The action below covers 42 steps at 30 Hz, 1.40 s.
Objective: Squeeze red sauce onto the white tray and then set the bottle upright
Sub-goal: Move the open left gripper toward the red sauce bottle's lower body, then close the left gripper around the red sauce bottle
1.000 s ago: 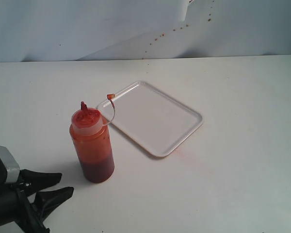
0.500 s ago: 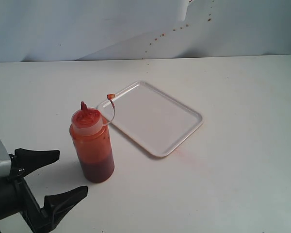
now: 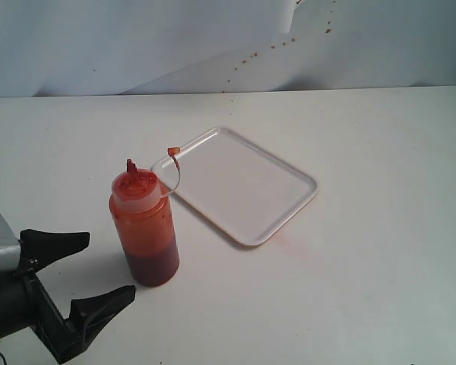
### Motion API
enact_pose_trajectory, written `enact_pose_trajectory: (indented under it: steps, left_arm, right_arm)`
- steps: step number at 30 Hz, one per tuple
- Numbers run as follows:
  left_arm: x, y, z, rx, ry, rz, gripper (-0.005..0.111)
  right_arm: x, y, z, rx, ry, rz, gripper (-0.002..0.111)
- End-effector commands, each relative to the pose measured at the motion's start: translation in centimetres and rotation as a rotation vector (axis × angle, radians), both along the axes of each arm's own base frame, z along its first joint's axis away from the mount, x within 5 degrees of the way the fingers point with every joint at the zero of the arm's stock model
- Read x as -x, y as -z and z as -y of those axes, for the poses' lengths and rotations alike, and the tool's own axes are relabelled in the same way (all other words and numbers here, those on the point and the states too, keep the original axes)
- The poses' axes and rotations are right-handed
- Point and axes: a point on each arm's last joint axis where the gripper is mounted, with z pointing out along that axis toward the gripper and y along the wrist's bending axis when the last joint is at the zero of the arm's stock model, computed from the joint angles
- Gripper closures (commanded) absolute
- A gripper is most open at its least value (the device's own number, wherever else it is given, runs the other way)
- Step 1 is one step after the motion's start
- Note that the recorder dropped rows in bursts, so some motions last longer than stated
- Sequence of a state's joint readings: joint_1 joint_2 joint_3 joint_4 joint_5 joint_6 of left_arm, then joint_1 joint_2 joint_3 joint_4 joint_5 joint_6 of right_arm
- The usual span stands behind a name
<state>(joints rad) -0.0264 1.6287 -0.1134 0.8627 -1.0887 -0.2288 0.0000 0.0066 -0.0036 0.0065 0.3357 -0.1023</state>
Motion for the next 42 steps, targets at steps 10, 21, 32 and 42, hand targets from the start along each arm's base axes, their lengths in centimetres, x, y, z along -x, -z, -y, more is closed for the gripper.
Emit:
enact_pose_trajectory:
  steps: [10, 21, 32, 42]
  left_arm:
    - [-1.2, 0.3, -0.3, -0.09, -0.008, -0.005, 0.002]
    - [-1.0, 0.3, -0.1, -0.097, 0.033, -0.002, 0.002]
    - [-1.1, 2.0, 0.1, -0.094, 0.081, -0.023, 0.002]
    - [-3.6, 5.0, 0.4, -0.127, 0.139, -0.011, 0.002]
  right_arm:
    - [0.0, 0.1, 0.0, -0.007, 0.0, 0.004, 0.108]
    - [0.0, 0.1, 0.0, -0.007, 0.0, 0.004, 0.108]
    - [0.0, 0.1, 0.0, -0.006, 0.0, 0.004, 0.108]
    - [0.0, 0.1, 0.0, -0.006, 0.0, 0.004, 0.108]
